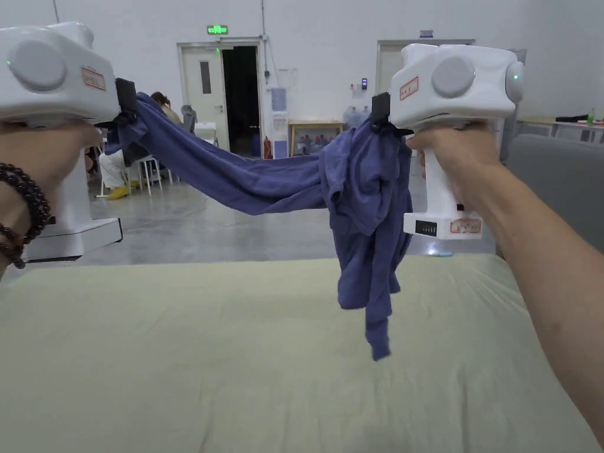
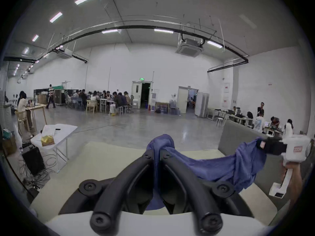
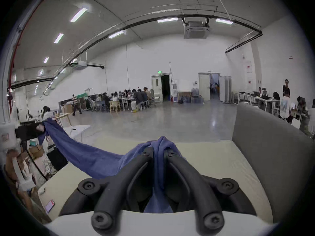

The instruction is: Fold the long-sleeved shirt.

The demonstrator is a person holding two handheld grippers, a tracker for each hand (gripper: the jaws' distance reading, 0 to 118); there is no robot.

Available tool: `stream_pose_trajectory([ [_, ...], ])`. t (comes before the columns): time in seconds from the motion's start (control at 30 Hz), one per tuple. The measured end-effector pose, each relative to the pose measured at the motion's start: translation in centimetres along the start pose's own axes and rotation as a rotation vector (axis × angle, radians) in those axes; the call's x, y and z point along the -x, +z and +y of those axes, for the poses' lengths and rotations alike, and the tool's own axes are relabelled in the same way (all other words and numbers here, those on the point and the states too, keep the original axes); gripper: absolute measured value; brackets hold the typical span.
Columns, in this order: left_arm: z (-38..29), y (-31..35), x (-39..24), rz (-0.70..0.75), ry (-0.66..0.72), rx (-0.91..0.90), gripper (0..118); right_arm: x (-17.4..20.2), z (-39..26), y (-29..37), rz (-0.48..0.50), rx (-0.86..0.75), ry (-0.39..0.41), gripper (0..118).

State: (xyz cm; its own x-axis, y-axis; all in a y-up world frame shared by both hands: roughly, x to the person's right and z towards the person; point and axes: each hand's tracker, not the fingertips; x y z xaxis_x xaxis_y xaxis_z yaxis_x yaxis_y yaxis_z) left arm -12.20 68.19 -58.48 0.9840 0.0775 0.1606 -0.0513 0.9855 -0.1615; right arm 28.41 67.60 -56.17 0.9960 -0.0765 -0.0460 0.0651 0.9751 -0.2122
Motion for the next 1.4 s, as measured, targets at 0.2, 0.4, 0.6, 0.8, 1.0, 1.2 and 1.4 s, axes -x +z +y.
stream_pose_trajectory([
  [0.2,-4.9,-3.3,0.2,-0.018,0.016,0.068,1,-0.7,-5.1,-3.9,-0.003,0.077,-0.034,12],
  [0.4,-15.1,-6.8,0.0,-0.008,-0.042,0.193,1,-1.7,-18.4,-10.8,0.000,0.288,-0.080,12],
  [0.6,-25.1,-7.6,1.3,-0.028,0.014,0.324,1,-2.0,-30.1,-12.8,0.011,0.415,-0.126,12],
  [0.8,-32.4,2.5,1.9,-0.053,0.086,0.274,1,-0.6,-35.0,-2.1,-0.004,0.378,-0.027,12],
  [1.0,-40.8,14.8,0.9,-0.028,0.105,0.362,2,0.1,-44.0,10.3,-0.030,0.484,-0.040,12],
  [1.2,-48.8,19.1,1.5,-0.045,0.144,0.561,1,-0.2,-53.1,15.5,-0.075,0.621,-0.126,12],
  [1.4,-48.8,19.3,2.3,-0.041,0.160,0.550,115,-0.7,-50.5,16.5,-0.121,0.530,-0.142,118],
])
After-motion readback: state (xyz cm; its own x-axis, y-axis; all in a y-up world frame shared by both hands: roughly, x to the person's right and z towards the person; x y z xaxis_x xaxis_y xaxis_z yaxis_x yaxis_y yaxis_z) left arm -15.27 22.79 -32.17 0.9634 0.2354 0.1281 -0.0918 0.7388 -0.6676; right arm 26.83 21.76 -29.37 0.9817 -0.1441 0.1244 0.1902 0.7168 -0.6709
